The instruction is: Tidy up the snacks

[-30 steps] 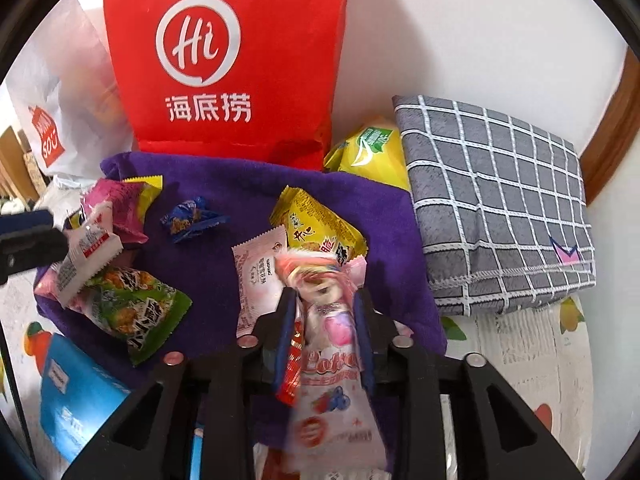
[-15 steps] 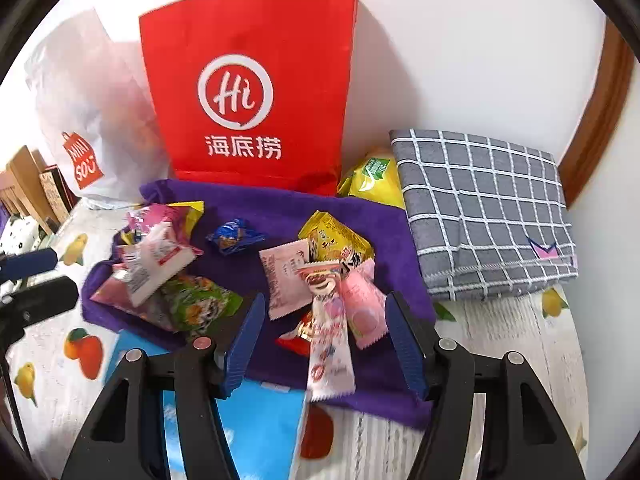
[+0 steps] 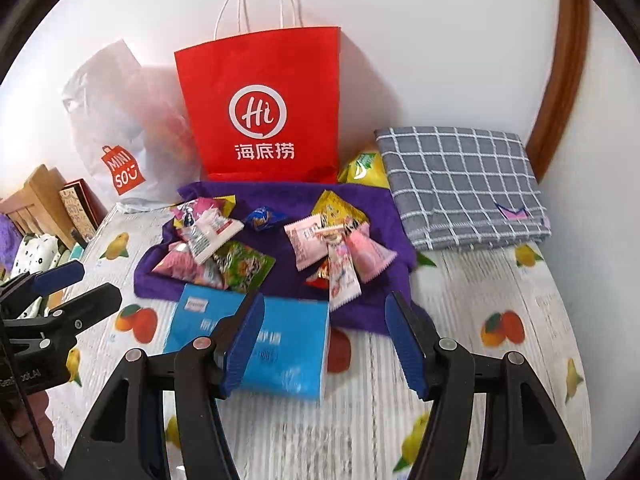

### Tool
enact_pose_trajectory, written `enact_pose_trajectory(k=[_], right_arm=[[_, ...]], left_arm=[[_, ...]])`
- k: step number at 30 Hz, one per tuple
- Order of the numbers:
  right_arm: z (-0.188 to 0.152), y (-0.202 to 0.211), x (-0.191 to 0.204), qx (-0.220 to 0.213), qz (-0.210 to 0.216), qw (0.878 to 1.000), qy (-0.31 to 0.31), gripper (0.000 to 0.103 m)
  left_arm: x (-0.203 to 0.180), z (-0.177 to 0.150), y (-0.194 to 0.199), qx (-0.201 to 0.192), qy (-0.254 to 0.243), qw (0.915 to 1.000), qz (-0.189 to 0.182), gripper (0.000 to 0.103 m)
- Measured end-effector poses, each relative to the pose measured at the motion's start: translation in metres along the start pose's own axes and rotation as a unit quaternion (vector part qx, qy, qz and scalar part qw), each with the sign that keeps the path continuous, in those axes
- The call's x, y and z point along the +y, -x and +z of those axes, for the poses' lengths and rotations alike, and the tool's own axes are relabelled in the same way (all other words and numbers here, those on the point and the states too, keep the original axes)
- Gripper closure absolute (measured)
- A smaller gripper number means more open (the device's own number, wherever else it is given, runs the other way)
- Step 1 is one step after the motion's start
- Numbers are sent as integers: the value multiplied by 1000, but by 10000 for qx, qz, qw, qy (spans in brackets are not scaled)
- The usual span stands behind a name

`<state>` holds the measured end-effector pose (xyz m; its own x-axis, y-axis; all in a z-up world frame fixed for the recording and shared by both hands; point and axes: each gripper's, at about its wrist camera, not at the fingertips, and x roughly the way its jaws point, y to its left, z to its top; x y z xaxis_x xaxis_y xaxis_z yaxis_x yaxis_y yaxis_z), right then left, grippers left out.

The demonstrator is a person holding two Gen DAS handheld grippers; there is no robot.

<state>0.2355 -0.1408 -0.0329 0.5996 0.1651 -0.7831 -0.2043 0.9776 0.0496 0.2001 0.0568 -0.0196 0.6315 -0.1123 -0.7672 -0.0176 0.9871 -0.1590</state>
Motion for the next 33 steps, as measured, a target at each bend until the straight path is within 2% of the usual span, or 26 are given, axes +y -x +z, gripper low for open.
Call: enact_pose_trajectory(k=[1,3,5,9,17,24,33], right_arm=[[-4,6,0,-19,-20,10000,-21,41],[-14,22,-1,-97,-63,9999,-79,28],[-23,36,-1,-223,-93,9996,-111,21],[-46,65,-3,-353,-186,9990,-184,15],[-81,98,-7,-432,-272,9983,-284,8],[-107,125,-6,-589,-324,9973,-286,8],[-133,150,-10,-740,-371,9959,-358,8]], left_arm=[[-2,-4,6,-38,-3,10000,6,20],[-8,-11,18,-101,-67,9999,64,18],[-12,-18,28,-179,-130,9997,131,17],[-20,-35,50,-342,-145,9991,191,13],[-32,-70,85,-590,-162,9976,330,13],[-44,-96,110,-791,-236,9957,425,13],[-53,-118,126,-861,-235,9946,521,13]])
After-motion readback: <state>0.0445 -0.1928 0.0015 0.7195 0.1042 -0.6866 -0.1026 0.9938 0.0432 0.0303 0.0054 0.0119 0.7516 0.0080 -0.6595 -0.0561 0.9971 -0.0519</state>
